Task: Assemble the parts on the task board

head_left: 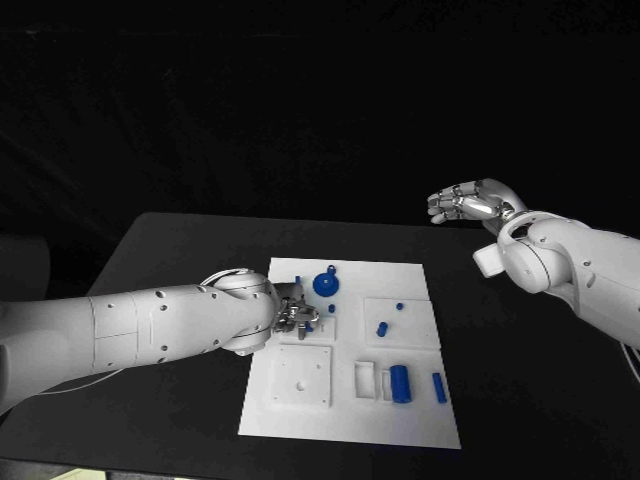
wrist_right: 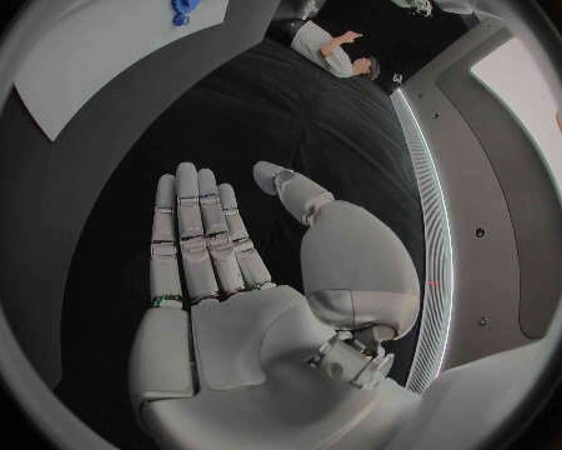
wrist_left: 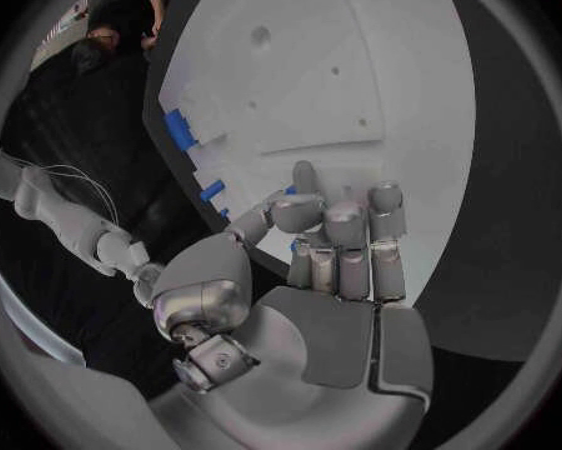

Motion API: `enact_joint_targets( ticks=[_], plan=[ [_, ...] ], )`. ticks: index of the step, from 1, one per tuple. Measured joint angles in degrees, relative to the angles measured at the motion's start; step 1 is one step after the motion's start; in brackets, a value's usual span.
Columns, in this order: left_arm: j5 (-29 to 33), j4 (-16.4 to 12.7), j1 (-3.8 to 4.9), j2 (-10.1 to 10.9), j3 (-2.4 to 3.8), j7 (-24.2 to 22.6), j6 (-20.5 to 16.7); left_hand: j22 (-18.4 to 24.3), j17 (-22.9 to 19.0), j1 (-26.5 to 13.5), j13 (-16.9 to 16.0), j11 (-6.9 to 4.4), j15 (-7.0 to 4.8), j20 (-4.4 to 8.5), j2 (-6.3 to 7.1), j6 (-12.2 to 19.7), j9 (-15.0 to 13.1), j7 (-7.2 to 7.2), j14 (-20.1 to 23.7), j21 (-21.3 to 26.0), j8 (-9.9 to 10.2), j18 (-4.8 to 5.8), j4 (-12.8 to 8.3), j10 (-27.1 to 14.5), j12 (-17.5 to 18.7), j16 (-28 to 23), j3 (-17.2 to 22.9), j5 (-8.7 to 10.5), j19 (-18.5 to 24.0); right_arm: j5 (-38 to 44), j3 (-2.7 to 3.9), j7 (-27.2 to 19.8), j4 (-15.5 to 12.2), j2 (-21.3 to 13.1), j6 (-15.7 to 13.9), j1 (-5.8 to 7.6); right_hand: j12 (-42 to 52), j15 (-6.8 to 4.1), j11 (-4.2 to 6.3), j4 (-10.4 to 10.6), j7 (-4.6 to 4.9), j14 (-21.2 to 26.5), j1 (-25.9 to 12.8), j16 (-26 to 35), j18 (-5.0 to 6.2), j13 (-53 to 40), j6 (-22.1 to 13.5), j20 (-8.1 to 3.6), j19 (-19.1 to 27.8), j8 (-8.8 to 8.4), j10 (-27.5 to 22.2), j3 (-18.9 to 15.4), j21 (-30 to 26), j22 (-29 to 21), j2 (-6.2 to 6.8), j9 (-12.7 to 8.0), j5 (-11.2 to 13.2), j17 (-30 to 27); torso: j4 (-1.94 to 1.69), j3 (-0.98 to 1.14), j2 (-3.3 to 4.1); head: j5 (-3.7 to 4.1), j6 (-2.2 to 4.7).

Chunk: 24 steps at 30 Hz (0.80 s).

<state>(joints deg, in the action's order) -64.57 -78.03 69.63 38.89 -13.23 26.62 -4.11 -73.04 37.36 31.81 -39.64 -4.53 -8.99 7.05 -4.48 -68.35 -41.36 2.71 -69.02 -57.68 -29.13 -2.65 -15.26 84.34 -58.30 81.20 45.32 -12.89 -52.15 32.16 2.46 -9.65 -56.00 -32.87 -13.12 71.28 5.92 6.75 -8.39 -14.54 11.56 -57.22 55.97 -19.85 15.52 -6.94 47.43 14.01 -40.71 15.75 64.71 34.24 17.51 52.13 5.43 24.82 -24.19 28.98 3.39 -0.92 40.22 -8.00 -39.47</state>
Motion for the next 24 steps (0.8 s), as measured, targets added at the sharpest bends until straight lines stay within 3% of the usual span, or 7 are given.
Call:
enact_joint_targets(
  ticks=[2, 3, 4, 6, 16, 20, 24],
  plan=[
    [0.03, 0.04, -0.04, -0.01, -0.02, 0.0, 0.0, -0.04, -0.14, 0.14, 0.22, -0.02, -0.1, 0.04, 0.99, -0.36, 0.19, -0.36, -0.11, 0.27, 0.0, 0.0, 0.94, 0.02, -0.11, 0.0, -0.46, 3.86, -0.22, 0.01, 0.0, 0.01, 0.0, -0.01, 0.01, 0.0, 0.0, 0.0, 0.0, 0.0, 0.0, 0.0, 0.0, 0.0, 0.0, 0.0, 0.0, 0.0, 0.0, 0.0, 0.0, 0.0, 0.0, 0.0, 0.0, -0.02, -0.23, 0.0, 0.0, 0.0, 0.01, 0.01, 0.01],
    [0.04, 0.06, -0.06, -0.01, -0.04, 0.0, -0.01, -0.12, -0.22, 0.15, 0.34, 0.04, -0.14, 0.12, 1.54, -1.94, 0.3, -1.93, -0.14, 0.4, 0.0, 0.0, 1.46, -0.16, -0.25, 0.0, -0.58, 5.56, -0.3, 0.01, 0.0, 0.01, -0.01, -0.01, 0.01, 0.0, 0.0, 0.0, 0.0, 0.0, 0.0, 0.0, 0.0, 0.0, 0.0, 0.0, 0.0, 0.0, 0.0, 0.0, 0.0, 0.0, 0.0, 0.0, 0.0, -0.05, -0.23, 0.0, 0.0, 0.0, 0.01, 0.01, 0.02],
    [0.05, 0.1, -0.08, 0.0, -0.06, 0.0, -0.02, -0.19, -0.29, 0.14, 0.47, -1.65, -0.27, 0.12, 2.16, -3.89, 0.4, -3.63, -0.25, 0.44, 0.0, -0.01, 2.04, -3.02, -0.27, 0.0, -0.65, 7.03, -0.3, 0.01, 0.0, 0.02, -0.03, -0.02, 0.01, 0.0, 0.0, 0.0, 0.0, 0.0, 0.0, 0.0, 0.0, 0.0, 0.0, 0.0, 0.0, 0.0, 0.0, 0.0, 0.0, 0.0, 0.0, 0.0, 0.0, -0.05, -0.23, 0.0, -0.01, -0.01, 0.01, 0.01, 0.02],
    [0.07, 0.11, -0.1, 0.07, -0.07, 0.01, -0.03, -0.32, -0.4, -0.25, 0.68, -2.49, -0.49, 0.12, 3.75, -3.97, 0.53, -4.21, -0.05, 0.45, 0.0, -0.01, 3.03, -3.57, -0.27, 0.0, -1.27, 9.4, -0.3, 0.01, 0.0, 0.02, -0.03, -0.02, 0.01, 0.0, 0.0, 0.0, 0.0, 0.0, 0.0, 0.0, 0.0, 0.0, 0.0, 0.05, 0.0, 0.0, 0.0, 0.0, 0.0, 0.0, 0.0, 0.0, 0.0, -0.05, -0.23, 0.0, 0.0, -0.01, 0.0, 0.01, 0.04],
    [0.08, -0.37, -0.19, 0.8, 0.61, 0.05, -0.36, -0.53, -0.87, -3.73, 1.44, -2.39, -0.65, 0.12, 11.22, -2.62, 0.61, -4.03, 1.15, 1.04, 0.0, 0.0, 4.45, -3.91, 0.18, -0.52, -6.28, 9.97, -0.3, 0.03, 0.0, 0.04, 0.01, -0.27, 0.02, -0.08, -0.23, 0.25, 0.0, -0.16, 0.2, 0.26, 0.0, 0.4, -0.01, 0.15, -0.2, -0.01, 0.4, 0.0, 0.0, -0.16, -0.22, -0.01, 0.0, -0.2, -0.39, -0.07, 0.0, -0.01, -0.02, 0.02, 0.29],
    [0.08, -0.47, -0.15, 0.8, 1.8, 0.05, -0.7, -0.53, -1.49, -1.99, 2.33, -2.42, -0.83, 0.11, 15.4, -2.23, 0.75, -3.64, 1.47, 1.36, 0.05, 0.0, 7.51, -4.0, 1.3, -1.13, -4.88, 9.97, -0.3, 0.03, 0.0, 0.05, 0.01, -0.33, 0.02, -0.17, -0.23, 0.43, 0.0, -0.16, 0.21, 0.45, 0.0, 0.49, 0.0, 0.18, -0.21, 0.2, 0.61, 0.0, 0.0, -0.16, -0.22, -0.01, 0.0, -0.2, -0.45, -0.12, 0.01, -0.03, -0.04, 0.08, 0.46],
    [0.08, -1.0, -0.16, 1.14, 3.18, 0.04, -1.07, -0.6, -1.88, -0.28, 2.87, -2.39, -0.83, 0.11, 17.33, -1.78, 0.84, -3.51, 1.47, 1.36, 0.38, 0.0, 9.77, -4.04, 1.85, -1.35, -4.22, 9.96, -0.3, 0.04, 0.0, 0.05, -0.02, -0.49, 0.02, -0.27, -0.23, 0.43, 0.0, -0.16, 0.21, 0.45, 0.0, 0.49, 0.0, 0.24, -0.21, 0.01, 0.83, 0.0, 0.0, -0.16, -0.44, -0.01, 0.0, -0.26, -0.44, -0.12, 0.01, -0.04, -0.05, 0.09, 0.55]
  ],
)
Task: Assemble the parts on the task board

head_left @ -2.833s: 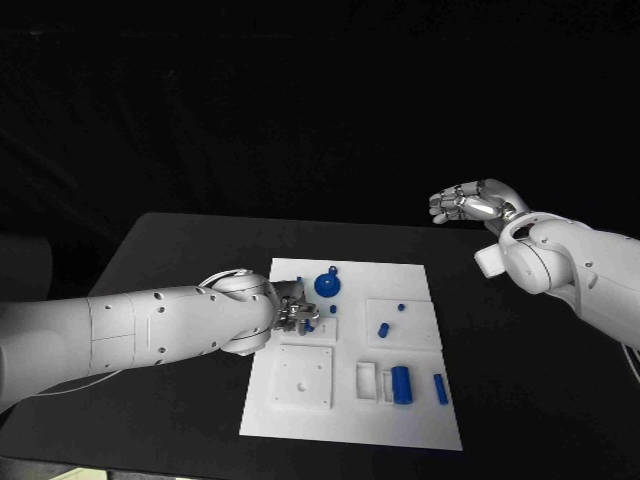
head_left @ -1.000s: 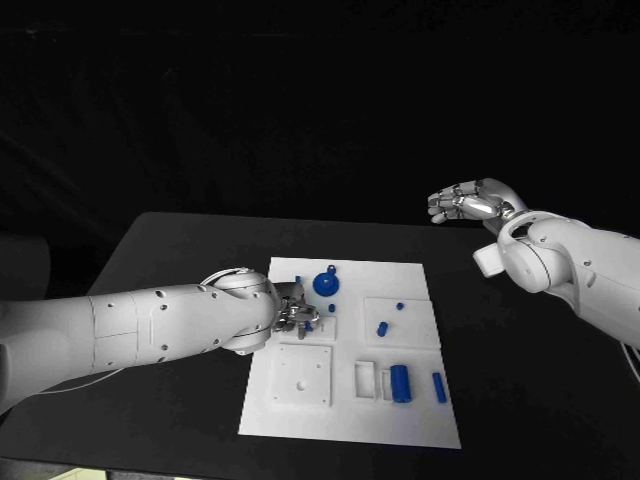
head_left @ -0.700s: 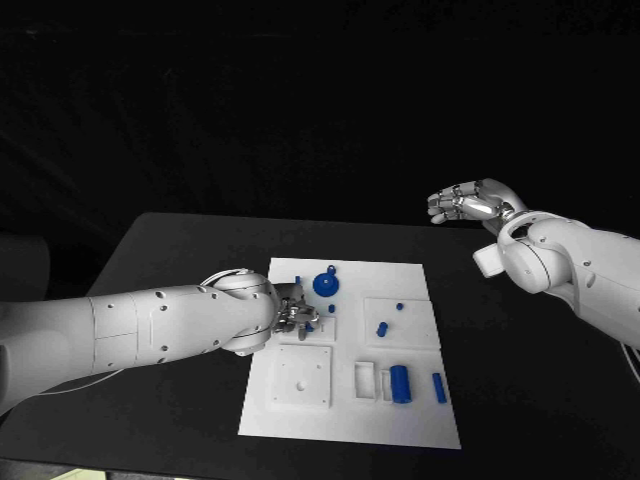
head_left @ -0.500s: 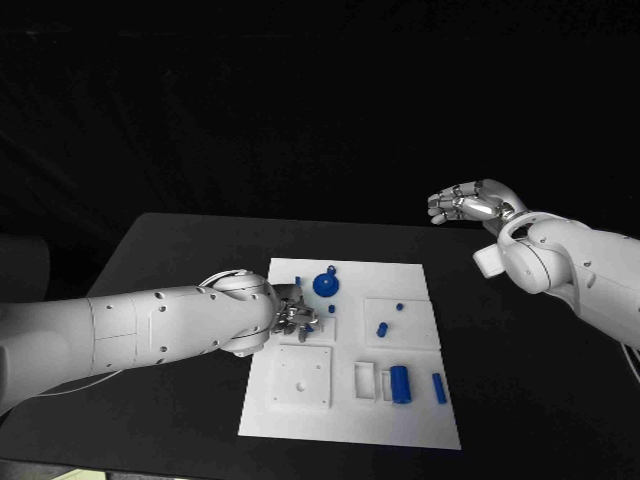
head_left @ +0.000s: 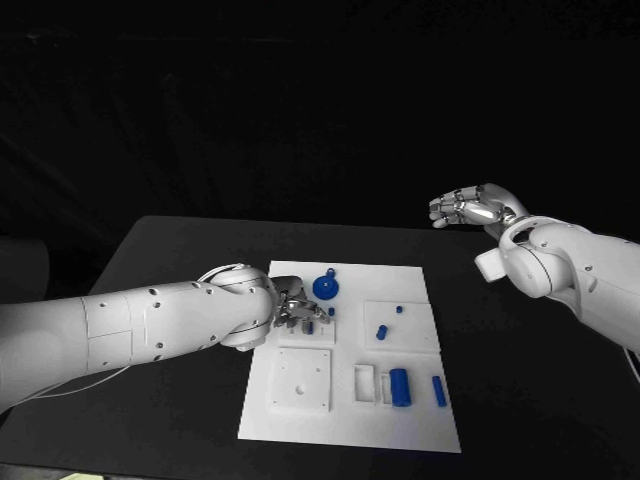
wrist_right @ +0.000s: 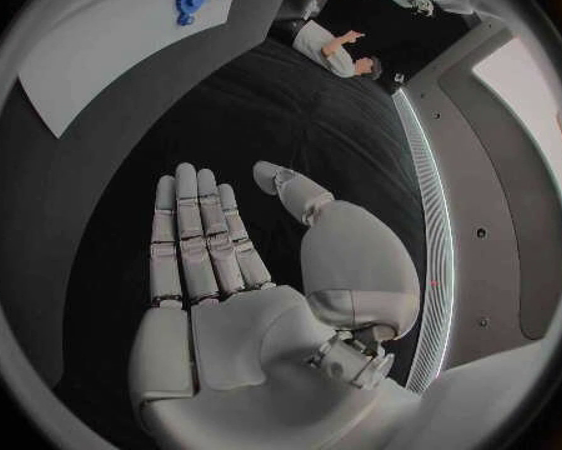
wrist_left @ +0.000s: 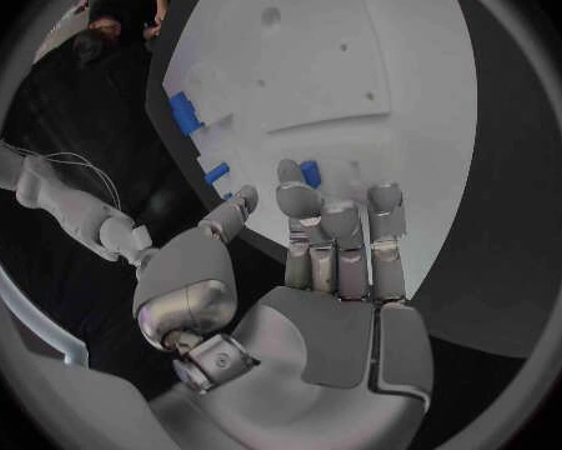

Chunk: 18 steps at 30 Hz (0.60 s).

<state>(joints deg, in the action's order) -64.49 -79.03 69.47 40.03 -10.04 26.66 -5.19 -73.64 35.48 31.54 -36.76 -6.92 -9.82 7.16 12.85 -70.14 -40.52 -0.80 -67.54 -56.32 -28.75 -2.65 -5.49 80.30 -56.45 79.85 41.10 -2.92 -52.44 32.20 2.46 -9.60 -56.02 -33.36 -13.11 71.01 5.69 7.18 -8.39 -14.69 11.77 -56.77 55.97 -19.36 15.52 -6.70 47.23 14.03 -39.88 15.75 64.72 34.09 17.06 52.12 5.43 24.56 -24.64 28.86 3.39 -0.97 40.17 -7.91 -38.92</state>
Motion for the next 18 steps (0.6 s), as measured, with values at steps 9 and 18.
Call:
enact_joint_targets(
  ticks=[9, 18],
  plan=[
    [1.45, -1.16, 2.29, 1.14, 2.58, -0.17, -0.48, 0.7, -3.83, 4.21, 3.66, 2.83, 1.3, -1.01, -1.07, 6.72, 1.44, 2.75, 4.58, 3.33, 5.06, 0.92, -1.64, -4.72, 7.19, -6.71, -1.23, 0.0, 3.81, 0.01, 0.0, 0.0, 0.23, -0.21, -0.01, -0.06, 0.0, 0.2, 0.0, 0.0, 0.0, 0.2, 0.0, 0.2, 0.0, 0.0, 0.0, 0.0, 0.0, 0.0, 0.0, 0.0, 0.0, 0.05, 0.0, 0.0, 0.0, -0.05, -0.02, 0.0, -0.02, -0.07, 0.48],
    [3.73, 3.1, 6.47, 1.05, 2.79, -0.35, -0.26, 1.92, -7.2, 9.19, 6.35, 4.78, 3.88, -1.93, -5.0, 11.21, 2.2, 4.98, 7.78, 7.14, 8.33, 1.8, -5.97, -8.26, 13.47, -12.01, -3.05, 0.0, 6.69, 0.01, 0.0, 0.0, 0.76, -0.11, -0.01, -0.06, 0.0, 0.19, 0.0, 0.0, -0.01, 0.2, 0.0, 0.19, 0.0, -0.01, 0.01, 0.18, 0.19, 0.0, 0.0, 0.0, 0.0, 0.05, 0.0, 0.0, 0.0, -0.05, -0.01, 0.01, 0.0, -0.23, 1.19]
  ],
)
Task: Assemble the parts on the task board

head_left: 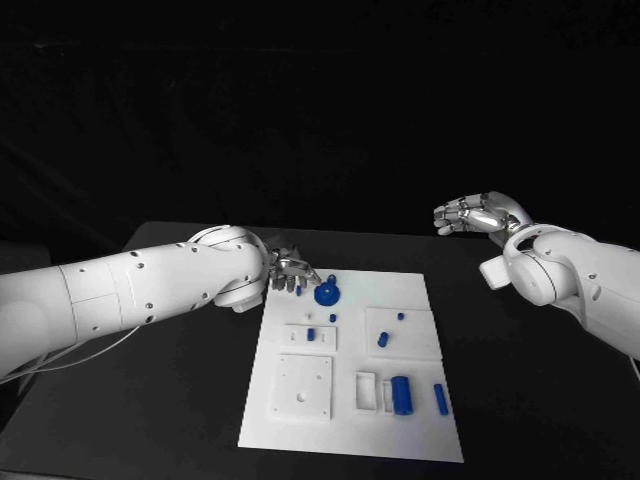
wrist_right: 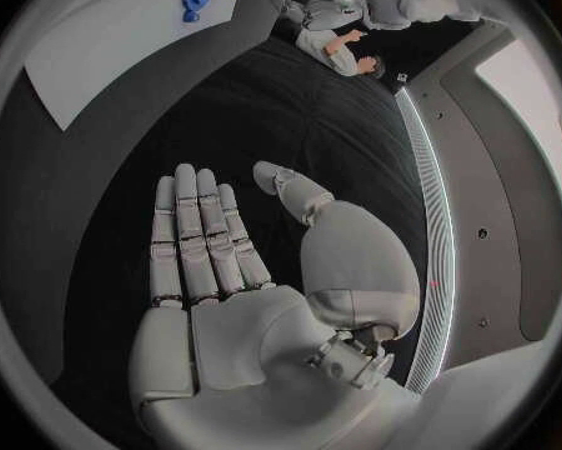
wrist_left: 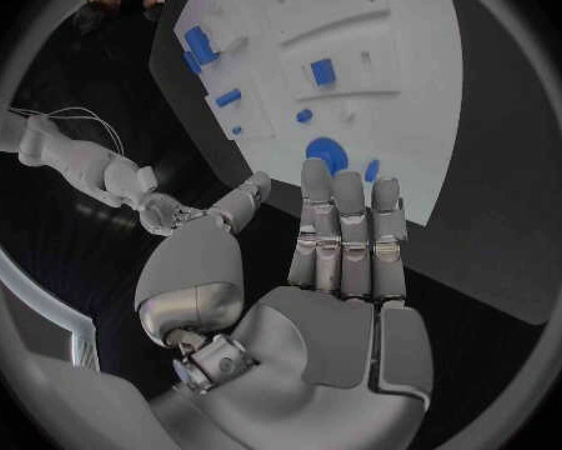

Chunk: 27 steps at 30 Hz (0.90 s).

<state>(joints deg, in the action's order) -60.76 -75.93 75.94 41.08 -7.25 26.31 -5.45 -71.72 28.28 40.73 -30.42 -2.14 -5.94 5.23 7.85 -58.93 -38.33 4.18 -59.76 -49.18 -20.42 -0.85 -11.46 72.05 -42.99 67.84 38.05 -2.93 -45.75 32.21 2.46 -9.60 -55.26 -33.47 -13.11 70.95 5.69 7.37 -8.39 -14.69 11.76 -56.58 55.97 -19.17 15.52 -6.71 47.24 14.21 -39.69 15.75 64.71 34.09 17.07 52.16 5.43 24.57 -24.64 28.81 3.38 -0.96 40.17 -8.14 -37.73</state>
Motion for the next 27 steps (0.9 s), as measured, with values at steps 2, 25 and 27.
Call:
enact_joint_targets(
  ticks=[2, 25, 27],
  plan=[
    [0.34, 1.69, 0.54, -0.48, 0.03, -0.07, 0.0, 0.17, -0.24, -1.1, 0.24, 0.16, 0.16, 0.0, 1.1, 0.66, 0.04, 0.17, 0.17, 0.34, 0.35, 0.0, 1.06, -0.16, 0.54, -0.24, -0.84, 0.0, 0.0, 0.0, 0.0, 0.0, 0.08, 0.03, 0.0, 0.0, 0.0, 0.0, 0.0, 0.0, 0.0, 0.0, 0.0, 0.0, 0.0, 0.0, 0.0, 0.0, 0.0, 0.0, 0.0, 0.0, 0.0, 0.0, 0.0, -0.04, 0.0, 0.0, 0.0, 0.0, 0.01, -0.03, 0.13],
    [-1.15, 20.79, 0.76, -10.0, -0.05, -1.55, 3.55, -0.46, -0.67, 1.48, 0.09, 0.2, 0.83, -0.01, 2.68, 1.63, -0.61, 0.4, 0.39, 1.29, 0.91, -0.02, 3.47, -0.2, 1.99, -0.62, -0.46, 0.0, 0.41, 0.0, 0.0, -0.01, 0.13, 0.45, 0.0, -0.01, 0.0, -0.01, 0.0, 0.0, -0.01, -0.01, 0.0, -0.01, 0.0, 0.04, 0.01, 0.0, 0.0, 0.0, 0.0, 0.0, 0.0, 0.04, 0.0, -0.05, 0.0, 0.01, 0.07, 0.02, 0.12, -0.49, 0.81],
    [-1.24, 21.98, 0.48, -10.69, -0.06, -1.68, 4.13, -0.47, -0.67, 1.24, 0.09, 0.2, 0.83, 0.0, 2.44, 1.63, -0.61, 0.4, 0.39, 1.29, 0.95, -0.02, 3.59, -0.2, 1.99, -0.62, -0.59, 0.0, 0.41, 0.0, 0.0, -0.01, 0.13, 0.5, 0.0, -0.01, 0.0, -0.01, 0.0, 0.0, -0.01, -0.01, 0.0, -0.01, 0.0, 0.04, 0.01, 0.0, 0.0, 0.0, 0.0, 0.0, 0.0, 0.04, 0.0, -0.05, 0.0, 0.01, 0.11, 0.01, 0.14, -0.51, 0.81]
  ],
)
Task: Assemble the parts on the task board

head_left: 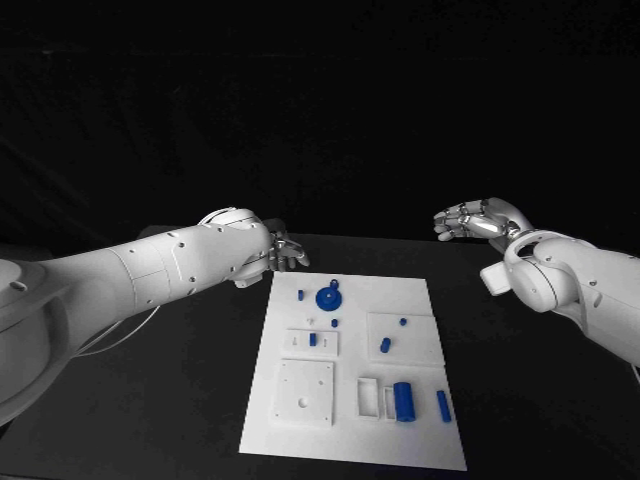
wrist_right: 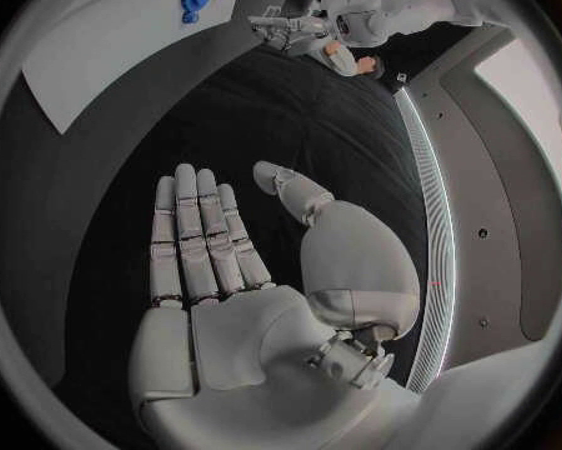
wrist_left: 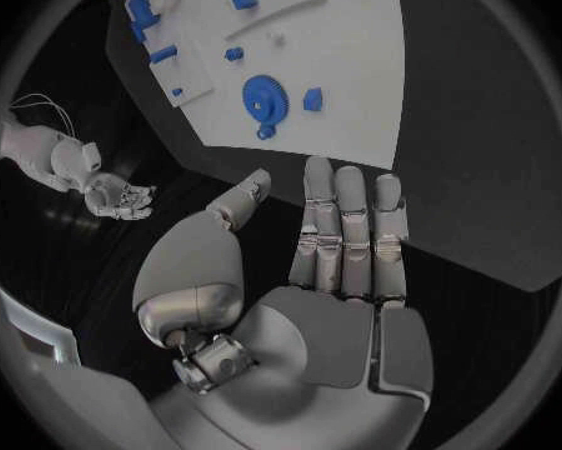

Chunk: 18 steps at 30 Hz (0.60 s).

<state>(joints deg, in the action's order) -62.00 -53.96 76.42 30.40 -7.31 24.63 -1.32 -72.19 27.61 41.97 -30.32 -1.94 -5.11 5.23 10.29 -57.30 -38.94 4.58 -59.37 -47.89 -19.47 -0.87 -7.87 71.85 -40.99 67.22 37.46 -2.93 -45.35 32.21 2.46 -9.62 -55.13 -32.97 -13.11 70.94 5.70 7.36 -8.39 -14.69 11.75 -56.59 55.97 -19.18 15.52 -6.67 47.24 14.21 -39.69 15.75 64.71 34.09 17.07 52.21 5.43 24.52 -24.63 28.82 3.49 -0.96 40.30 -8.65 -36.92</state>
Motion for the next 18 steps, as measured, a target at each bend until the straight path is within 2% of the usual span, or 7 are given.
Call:
enact_joint_targets(
  ticks=[10, 18],
  plan=[
    [-0.17, 4.58, -1.38, -2.03, -0.01, -0.55, 3.27, -0.15, -0.06, -1.03, -0.13, 0.21, 0.21, -0.05, -0.44, 0.21, 0.0, 0.2, 0.21, 0.49, 0.22, 0.0, 0.81, -0.21, 0.4, 0.0, -1.13, 0.0, 0.05, 0.0, 0.0, 0.0, -0.12, 0.06, 0.0, -0.01, -0.22, 0.0, 0.0, 0.0, 0.0, 0.0, 0.0, 0.0, -0.01, 0.0, 0.0, 0.0, 0.0, 0.0, 0.0, 0.0, 0.0, 0.01, 0.0, -0.05, 0.0, 0.0, 0.02, -0.01, 0.02, 0.2, -0.16],
    [0.6, 5.72, -2.54, -2.85, -0.06, -0.91, 4.8, -0.37, -0.06, -3.18, -0.32, 0.21, 0.42, -0.2, -0.59, 0.21, -0.02, 0.2, 0.42, 0.86, 0.45, 0.0, 2.44, -0.21, 0.66, 0.0, -1.8, 0.0, 0.2, 0.0, 0.0, 0.0, -0.19, 0.15, 0.0, -0.01, -0.22, -0.01, 0.0, 0.0, 0.0, 0.0, 0.0, 0.0, 0.0, 0.01, 0.0, 0.0, 0.0, 0.0, 0.0, 0.0, 0.0, 0.05, 0.0, -0.04, 0.0, 0.01, 0.01, -0.04, 0.06, 0.44, -0.36]
  ],
)
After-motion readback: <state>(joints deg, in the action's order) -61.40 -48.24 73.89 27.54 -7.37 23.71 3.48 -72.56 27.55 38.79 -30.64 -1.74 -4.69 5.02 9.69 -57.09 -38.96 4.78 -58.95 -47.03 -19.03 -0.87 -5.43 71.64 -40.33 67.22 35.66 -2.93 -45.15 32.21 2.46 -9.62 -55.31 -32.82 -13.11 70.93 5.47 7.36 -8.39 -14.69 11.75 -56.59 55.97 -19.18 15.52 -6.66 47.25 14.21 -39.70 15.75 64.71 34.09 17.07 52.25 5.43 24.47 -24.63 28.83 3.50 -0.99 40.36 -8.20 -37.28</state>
